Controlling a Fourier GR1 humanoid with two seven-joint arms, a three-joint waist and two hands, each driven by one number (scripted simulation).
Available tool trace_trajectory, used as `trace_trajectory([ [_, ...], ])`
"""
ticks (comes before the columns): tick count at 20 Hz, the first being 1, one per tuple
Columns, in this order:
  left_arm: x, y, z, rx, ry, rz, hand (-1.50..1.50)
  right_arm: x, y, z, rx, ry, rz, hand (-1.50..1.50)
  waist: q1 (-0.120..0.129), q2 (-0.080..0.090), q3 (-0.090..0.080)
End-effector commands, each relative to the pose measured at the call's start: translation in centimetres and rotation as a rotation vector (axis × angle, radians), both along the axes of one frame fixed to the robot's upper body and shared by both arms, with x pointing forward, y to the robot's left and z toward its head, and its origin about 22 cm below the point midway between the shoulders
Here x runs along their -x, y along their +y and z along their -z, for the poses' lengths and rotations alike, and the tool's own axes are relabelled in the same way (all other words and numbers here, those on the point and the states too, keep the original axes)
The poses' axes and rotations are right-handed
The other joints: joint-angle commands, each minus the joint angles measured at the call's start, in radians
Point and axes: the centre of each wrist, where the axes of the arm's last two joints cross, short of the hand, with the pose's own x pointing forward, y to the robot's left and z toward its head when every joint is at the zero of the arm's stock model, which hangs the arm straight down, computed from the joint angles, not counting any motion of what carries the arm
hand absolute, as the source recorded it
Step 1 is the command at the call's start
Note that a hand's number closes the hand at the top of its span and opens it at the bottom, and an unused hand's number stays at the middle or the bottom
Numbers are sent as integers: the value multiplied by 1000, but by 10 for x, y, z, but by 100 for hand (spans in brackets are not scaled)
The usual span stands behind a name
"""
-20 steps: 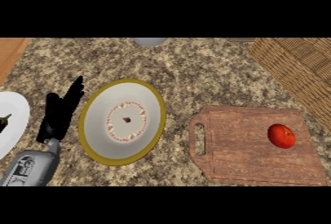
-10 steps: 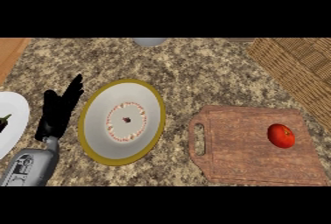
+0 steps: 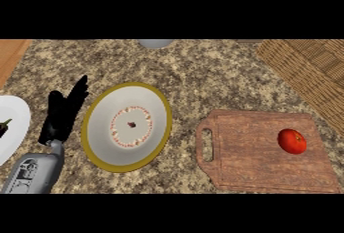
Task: Pick the tomato from the cutting board and place it in the basket
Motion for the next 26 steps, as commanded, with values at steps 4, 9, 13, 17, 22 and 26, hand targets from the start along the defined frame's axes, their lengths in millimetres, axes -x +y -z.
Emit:
trace_trajectory([
  [4, 5, -12, 16, -6, -14, -6, 0, -18, 14, 20, 0, -13, 7, -150, 1, 1, 1],
  [9, -5, 5, 20, 15, 8, -9, 0, -22, 17, 14, -14, -27, -24, -150, 0, 1, 1],
  [13, 7, 20, 19, 0, -10, -1, 0, -36, 52, 32, -6, 2, -15, -150, 2, 1, 1],
  [17, 6, -4, 17, 10, -2, 0, 0, -41, 47, 12, -17, -21, -10, -150, 0, 1, 1],
  [22, -2, 8, 2, 13, -8, 14, 0, -39, 66, 40, -9, 35, -42, -150, 0, 1, 1],
  [26, 10, 2, 20, 4, -7, -3, 0, -52, 77, 41, -2, 45, -30, -150, 1, 1, 1],
])
